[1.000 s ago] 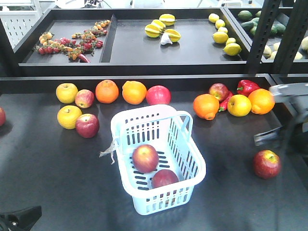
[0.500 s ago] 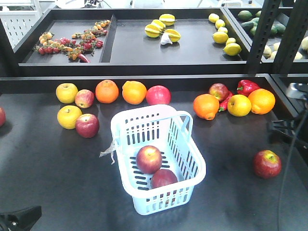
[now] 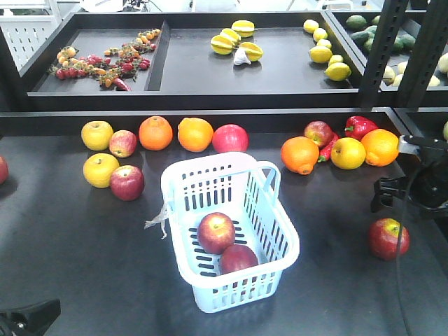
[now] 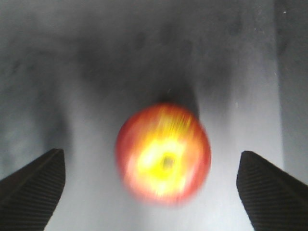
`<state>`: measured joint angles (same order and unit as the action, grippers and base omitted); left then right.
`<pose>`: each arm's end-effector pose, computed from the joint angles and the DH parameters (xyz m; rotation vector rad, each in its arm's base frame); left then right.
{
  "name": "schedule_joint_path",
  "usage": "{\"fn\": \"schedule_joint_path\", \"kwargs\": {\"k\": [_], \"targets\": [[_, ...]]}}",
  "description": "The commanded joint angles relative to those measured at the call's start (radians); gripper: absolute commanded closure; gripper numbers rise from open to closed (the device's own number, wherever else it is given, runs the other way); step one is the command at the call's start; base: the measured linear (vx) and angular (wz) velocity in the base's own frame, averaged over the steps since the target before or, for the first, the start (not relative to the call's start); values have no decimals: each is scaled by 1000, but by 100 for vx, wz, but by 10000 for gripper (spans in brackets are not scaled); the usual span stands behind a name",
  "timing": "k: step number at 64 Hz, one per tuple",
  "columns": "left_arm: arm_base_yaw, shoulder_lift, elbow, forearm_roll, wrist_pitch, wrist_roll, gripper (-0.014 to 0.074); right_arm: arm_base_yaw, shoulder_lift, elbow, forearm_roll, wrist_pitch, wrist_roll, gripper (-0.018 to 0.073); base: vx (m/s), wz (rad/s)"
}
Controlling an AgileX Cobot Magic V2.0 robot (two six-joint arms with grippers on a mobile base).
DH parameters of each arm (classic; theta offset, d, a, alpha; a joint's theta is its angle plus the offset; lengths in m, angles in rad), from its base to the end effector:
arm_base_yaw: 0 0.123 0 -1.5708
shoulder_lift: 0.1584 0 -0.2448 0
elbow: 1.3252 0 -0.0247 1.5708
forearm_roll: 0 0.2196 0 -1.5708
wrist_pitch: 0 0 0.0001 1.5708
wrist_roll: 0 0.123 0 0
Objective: Pick three apples into basket with both arms
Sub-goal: 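Move the right gripper to the third red apple and grasp it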
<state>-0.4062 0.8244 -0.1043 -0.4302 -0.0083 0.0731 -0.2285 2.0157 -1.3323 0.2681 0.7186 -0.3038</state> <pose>0.1430 -0.0611 0.1446 0.0527 2.2278 -0.4209 0.3625 -0.0623 0.1051 0.1481 2.8340 0.1820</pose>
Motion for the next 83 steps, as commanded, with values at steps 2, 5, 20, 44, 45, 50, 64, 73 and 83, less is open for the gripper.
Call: {"fn": "schedule_joint_path", "kwargs": {"k": [2,5,20,44,45,50,64,73,83], "targets": [[-1,-5,-21,-7,-54,-6,604,-8,0,-69,-6,-1,15,-114,0,0],[-1,-5,-21,-7,-54,-6,604,-8,18,-81,-6,7,15,-109,0,0],[-1,-5,-21,-7,-54,-6,604,-8,104,-103,-6,37,18,-97,0,0],[-1,-5,-21,-7,-54,-6,604,-8,138,-126,-1,73,37,87,0,0],[-1,-5,-21,-7,-54,-6,604,-8,138,-130,0,85,37,104,0,0],[-1,-5,-21,-7,-54,-6,604,-8,134,-164,2,134,37,195,0,0],[-1,-5,-21,-7,-54,-6,604,-8,67,-293,82,374,-8,456,0,0],[-1,-5,-21,-7,-54,-6,604,-8,-47,-327,221,473,-87,575,0,0],[-1,-5,-21,-7,-54,-6,604,35,-170,-326,293,569,-106,566,0,0]]}}
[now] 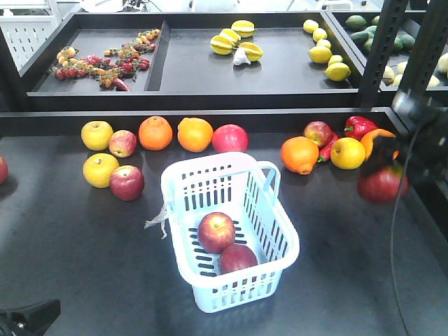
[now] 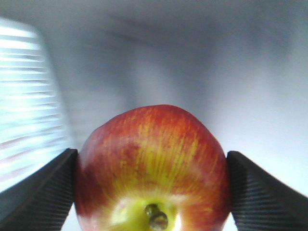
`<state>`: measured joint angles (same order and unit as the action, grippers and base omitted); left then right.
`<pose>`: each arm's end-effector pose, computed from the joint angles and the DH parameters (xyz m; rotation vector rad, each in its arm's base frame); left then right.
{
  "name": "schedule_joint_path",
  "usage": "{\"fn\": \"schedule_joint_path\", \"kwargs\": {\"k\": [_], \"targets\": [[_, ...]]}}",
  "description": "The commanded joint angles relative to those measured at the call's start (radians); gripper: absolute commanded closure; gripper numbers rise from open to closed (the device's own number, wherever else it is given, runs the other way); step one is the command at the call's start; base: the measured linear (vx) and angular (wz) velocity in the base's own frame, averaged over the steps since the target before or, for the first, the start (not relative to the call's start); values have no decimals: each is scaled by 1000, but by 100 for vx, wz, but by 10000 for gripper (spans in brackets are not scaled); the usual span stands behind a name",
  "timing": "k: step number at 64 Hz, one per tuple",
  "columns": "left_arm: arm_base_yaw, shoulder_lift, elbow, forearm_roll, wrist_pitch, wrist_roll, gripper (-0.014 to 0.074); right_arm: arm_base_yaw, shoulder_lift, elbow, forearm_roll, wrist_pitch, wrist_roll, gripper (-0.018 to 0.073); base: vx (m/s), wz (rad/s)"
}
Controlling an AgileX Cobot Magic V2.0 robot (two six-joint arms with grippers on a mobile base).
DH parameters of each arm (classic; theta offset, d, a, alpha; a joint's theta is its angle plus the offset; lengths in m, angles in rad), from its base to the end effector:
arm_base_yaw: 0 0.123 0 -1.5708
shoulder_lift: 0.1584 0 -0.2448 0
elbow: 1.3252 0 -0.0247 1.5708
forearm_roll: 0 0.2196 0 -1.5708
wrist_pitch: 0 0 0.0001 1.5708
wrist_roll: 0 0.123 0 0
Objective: Pick three apples into basket with both arms
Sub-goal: 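Carry the apple over the basket and open the right gripper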
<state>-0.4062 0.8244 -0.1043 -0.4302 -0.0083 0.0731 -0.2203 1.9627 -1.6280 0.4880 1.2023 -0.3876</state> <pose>0.1430 -0.0611 0.1446 0.0527 2.2278 -0.4209 0.3679 -0.0272 0.1927 -0.0232 2.8305 0.5889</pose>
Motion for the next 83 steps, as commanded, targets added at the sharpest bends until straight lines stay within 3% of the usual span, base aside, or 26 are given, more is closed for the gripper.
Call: {"fn": "schedule_joint_path", "kwargs": {"k": [1,26,34,45,52,57,75,83], "targets": [[-1,-5,-21,-7,-54,-6,604,35,-127,-28,72,85,-22,566,0,0],[-1,-5,-21,-7,-55,-6,604,405,-239,118,85,-10,11,564,0,0],[-1,-5,-21,-7,-55,-6,604,484,-228,154,79,-136,7,563,0,0],[-1,-5,-21,-7,-55,-6,604,531,-180,160,81,-230,5,526,0,0],[-1,-5,-21,-7,-55,-6,604,534,-147,160,96,-230,1,450,0,0],[-1,-5,-21,-7,-55,-6,604,534,-128,160,96,-235,-12,347,0,0],[-1,-5,-21,-7,-55,-6,604,534,-112,160,99,-291,2,-94,0,0],[-1,-5,-21,-7,-55,-6,604,534,-112,160,99,-295,13,-160,0,0]]}}
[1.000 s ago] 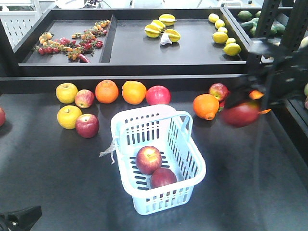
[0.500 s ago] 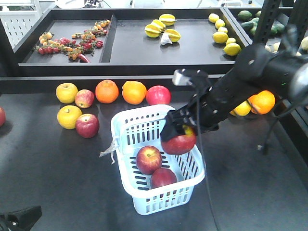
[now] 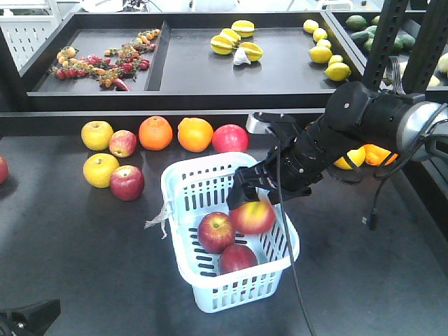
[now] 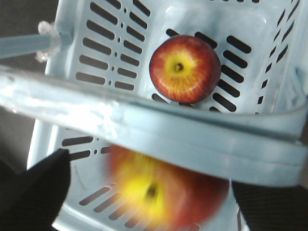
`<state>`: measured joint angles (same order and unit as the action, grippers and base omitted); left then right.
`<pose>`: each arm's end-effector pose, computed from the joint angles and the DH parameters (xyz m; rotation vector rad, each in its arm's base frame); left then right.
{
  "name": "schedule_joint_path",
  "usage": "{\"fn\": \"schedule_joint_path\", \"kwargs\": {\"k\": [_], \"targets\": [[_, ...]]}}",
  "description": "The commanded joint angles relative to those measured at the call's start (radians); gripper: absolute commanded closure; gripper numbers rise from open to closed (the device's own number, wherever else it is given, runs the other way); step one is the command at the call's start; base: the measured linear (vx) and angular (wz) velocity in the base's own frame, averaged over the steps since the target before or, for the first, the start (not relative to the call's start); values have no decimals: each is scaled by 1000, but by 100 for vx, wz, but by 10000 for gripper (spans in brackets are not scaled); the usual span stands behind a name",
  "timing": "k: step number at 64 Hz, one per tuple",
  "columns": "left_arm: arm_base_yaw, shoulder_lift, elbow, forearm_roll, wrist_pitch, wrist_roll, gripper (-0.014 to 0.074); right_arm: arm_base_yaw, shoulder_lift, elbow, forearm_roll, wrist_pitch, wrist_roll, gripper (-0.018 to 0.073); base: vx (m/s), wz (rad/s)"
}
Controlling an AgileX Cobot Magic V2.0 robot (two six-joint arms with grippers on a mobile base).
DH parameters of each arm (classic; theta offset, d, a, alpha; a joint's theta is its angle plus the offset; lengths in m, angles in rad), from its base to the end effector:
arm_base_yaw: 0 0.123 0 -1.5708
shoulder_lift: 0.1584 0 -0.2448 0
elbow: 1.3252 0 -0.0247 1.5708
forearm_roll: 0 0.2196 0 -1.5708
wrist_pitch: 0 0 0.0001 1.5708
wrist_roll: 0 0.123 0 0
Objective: Pick three apples into basket with both arms
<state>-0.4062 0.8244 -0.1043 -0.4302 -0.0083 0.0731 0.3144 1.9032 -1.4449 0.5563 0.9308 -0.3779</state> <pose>0.1430 -0.0611 0.1446 0.0527 2.2278 -0.4209 0.3329 0.1631 0.1775 -0.5738 2.7255 0.6832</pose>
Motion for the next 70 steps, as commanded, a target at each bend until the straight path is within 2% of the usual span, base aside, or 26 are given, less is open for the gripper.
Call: {"fn": "schedule_joint_path", "kwargs": {"k": [1,15,25,34,45,70], "targets": [[-1,-5,-21,-7,-55,-6,604,0,-52,-23,30,-24,3,-160,0,0],[-1,-5,-21,-7,-55,-6,604,0,-52,-25,30,-19,2,-126,0,0],[-1,-5,-21,-7,-55,-6,604,0,-52,-25,28,5,-7,-17,0,0],[-1,-5,-21,-7,-55,-6,604,0,-52,-25,27,41,-13,214,0,0],[-1,-5,-21,-7,-54,-6,604,0,-65,-25,28,80,-62,578,0,0],[-1,-5,-21,-7,-50,-6,604,0,-260,-22,27,153,-143,564,0,0]]}}
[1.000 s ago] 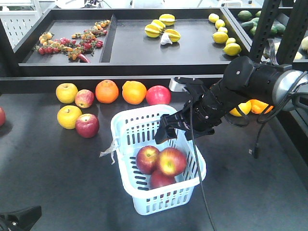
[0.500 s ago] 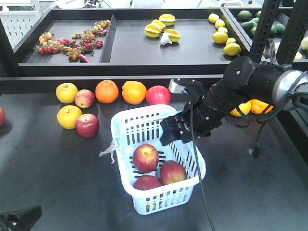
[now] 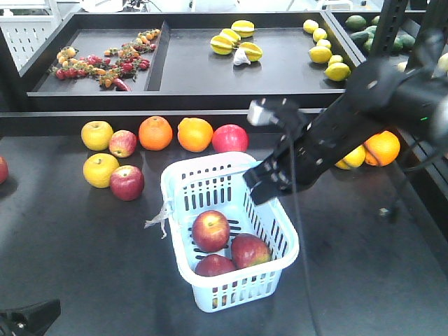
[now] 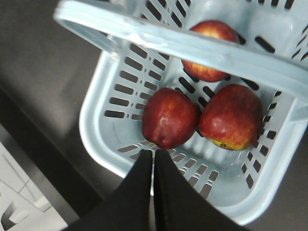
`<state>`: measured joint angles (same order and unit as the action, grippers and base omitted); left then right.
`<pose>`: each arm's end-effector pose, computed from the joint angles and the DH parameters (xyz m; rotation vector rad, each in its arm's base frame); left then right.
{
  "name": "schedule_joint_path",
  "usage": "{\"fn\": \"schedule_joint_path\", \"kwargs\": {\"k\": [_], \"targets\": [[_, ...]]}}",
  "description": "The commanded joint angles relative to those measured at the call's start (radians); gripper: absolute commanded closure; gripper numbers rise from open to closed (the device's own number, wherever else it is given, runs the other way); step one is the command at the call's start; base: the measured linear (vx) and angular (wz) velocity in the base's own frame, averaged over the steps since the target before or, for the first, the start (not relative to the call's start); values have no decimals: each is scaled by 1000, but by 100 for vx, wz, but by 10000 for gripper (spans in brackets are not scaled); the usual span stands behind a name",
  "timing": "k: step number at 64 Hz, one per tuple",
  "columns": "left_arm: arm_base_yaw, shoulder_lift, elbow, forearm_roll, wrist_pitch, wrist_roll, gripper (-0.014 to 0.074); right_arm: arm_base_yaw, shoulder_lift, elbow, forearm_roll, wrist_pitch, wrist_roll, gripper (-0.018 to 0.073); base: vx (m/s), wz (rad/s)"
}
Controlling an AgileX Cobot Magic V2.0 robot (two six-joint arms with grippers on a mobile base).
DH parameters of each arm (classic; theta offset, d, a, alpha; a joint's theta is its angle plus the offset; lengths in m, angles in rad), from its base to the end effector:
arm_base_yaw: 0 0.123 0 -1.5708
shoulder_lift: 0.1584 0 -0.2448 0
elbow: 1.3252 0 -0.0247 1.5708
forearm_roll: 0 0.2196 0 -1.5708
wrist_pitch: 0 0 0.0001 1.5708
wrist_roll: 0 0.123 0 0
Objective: Pick three apples into basket with both arms
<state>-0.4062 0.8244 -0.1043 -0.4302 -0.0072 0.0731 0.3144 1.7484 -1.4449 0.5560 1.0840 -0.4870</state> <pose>0.1430 -0.0611 0.1445 0.0530 2.2289 -0.4210 0.3025 0.1587 0.2285 -0.8171 2.6245 0.7048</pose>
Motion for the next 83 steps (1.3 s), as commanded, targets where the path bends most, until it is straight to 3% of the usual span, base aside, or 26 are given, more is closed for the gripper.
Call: {"fn": "schedule_joint_path", "kwargs": {"k": [1,28,36,47,61,74,83], "targets": [[-1,-5,-21,-7,-51,-6,604,0,-115,-22,27,1,-36,564,0,0],[-1,-5,-21,-7,-49,-5,604,0,-435,10,38,-19,-113,564,0,0],[-1,-5,-21,-7,-49,-5,604,0,-582,202,43,-120,-164,564,0,0],[-1,-5,-21,-7,-49,-5,604,0,-854,610,47,-346,-264,564,0,0],[-1,-5,-21,-7,-61,-6,604,0,-1159,1015,45,-614,-197,564,0,0],[-1,-5,-21,-7,-67,-6,604,0,-1292,1191,49,-818,-190,564,0,0],[-1,-5,-21,-7,-62,-6,604,0,-1308,1198,48,-827,-191,564,0,0]]}}
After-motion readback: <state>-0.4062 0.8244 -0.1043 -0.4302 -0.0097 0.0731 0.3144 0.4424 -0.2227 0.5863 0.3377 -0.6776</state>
